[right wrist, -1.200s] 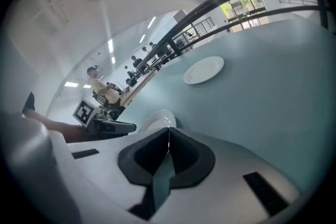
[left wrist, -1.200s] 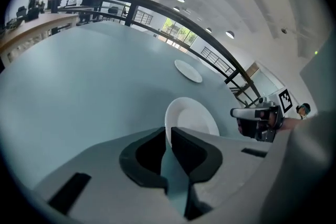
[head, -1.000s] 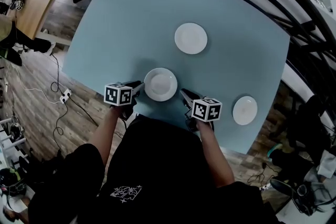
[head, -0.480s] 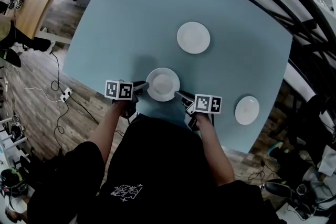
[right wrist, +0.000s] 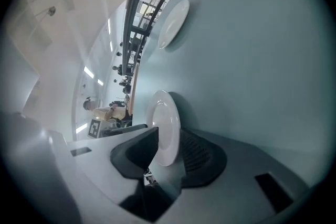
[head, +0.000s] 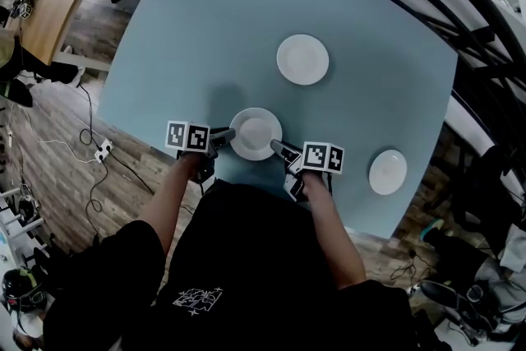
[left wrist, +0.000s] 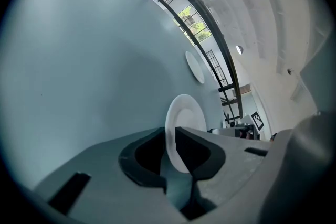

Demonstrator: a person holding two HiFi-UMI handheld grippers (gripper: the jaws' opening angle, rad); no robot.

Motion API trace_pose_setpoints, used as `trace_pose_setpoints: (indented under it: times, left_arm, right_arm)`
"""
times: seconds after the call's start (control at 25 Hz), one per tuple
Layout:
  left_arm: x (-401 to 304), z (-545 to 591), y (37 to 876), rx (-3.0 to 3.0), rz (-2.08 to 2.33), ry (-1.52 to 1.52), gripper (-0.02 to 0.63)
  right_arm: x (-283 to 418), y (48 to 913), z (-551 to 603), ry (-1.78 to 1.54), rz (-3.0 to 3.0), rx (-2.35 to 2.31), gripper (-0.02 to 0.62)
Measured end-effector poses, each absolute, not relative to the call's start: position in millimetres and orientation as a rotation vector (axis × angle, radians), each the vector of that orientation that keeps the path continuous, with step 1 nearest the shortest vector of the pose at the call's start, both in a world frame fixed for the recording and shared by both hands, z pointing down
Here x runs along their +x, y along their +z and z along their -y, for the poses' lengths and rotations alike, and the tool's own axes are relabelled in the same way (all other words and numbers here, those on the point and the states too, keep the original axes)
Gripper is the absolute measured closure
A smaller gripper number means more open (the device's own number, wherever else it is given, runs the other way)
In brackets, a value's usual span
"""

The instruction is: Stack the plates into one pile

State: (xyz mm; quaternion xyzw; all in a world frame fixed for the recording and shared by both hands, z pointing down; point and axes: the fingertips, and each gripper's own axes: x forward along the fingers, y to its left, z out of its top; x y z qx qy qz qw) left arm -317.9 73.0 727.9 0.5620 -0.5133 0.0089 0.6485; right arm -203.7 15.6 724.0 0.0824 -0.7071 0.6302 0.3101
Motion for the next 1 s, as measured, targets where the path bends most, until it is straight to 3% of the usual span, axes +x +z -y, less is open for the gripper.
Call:
trace_pose_setpoints:
  times: [0.16,0.32,0.68,1.0]
  left_arm:
    - [-320,-70,728,1.27,1.172,0.023,0.546]
    - [-319,-70,728,1.277,1.167,0.043,0.56]
    - [-307,-40,703,1.374,1.135,0.082,0.56]
    - [-251,5,690,1.477,1.048,0.156,0.56]
  right_arm:
    - [-206,726,-13,1.662,1.857,0.244,0.49]
    - [-200,730,-10,1.631,1.849,0.295,0.565]
    - [-183,706,8,1.703,1.917,0.374,0.566]
    - [-121,691,33,1.788,1.965,0.53,0.568]
